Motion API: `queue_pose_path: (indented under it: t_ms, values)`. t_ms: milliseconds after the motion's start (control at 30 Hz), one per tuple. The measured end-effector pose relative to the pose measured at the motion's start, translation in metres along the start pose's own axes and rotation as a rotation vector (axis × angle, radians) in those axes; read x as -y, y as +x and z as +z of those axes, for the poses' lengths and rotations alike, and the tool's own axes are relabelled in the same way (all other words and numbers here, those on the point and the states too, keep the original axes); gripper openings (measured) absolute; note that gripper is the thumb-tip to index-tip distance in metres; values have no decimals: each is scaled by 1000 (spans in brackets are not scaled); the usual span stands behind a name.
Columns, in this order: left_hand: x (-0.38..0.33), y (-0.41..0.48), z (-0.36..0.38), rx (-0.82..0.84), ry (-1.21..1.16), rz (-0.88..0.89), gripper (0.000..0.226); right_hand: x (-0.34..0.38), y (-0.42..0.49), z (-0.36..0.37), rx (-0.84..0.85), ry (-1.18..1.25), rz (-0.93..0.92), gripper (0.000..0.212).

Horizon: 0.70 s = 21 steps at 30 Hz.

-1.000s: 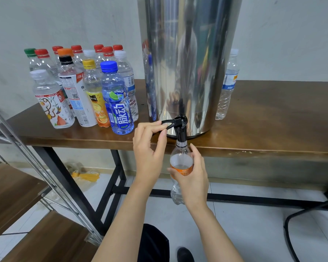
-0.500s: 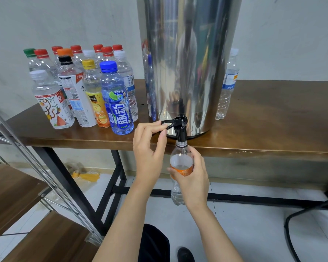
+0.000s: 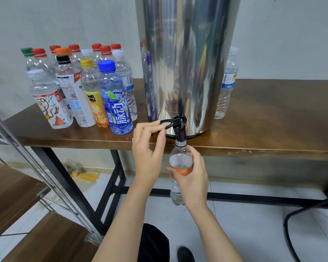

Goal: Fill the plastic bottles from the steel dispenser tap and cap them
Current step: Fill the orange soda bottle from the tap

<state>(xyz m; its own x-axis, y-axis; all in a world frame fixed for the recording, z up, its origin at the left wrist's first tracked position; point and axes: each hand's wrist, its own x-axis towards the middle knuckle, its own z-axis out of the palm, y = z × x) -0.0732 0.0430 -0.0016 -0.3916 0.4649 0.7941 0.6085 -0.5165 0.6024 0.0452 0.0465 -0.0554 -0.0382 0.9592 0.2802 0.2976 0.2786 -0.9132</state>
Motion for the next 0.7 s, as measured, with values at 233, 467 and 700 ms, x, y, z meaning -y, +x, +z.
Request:
queue_pose_path:
  t_ms: [233, 467, 700]
  values:
    - [-1, 0, 0, 0, -8, -3, 13, 0, 1, 0, 4, -2, 2, 79]
    - [-1, 0, 0, -3, -10, -13, 13, -1, 1, 0, 4, -2, -1, 79]
    - [-1, 0, -1, 2, -6, -12, 13, -2, 0, 0, 5, 10, -1, 78]
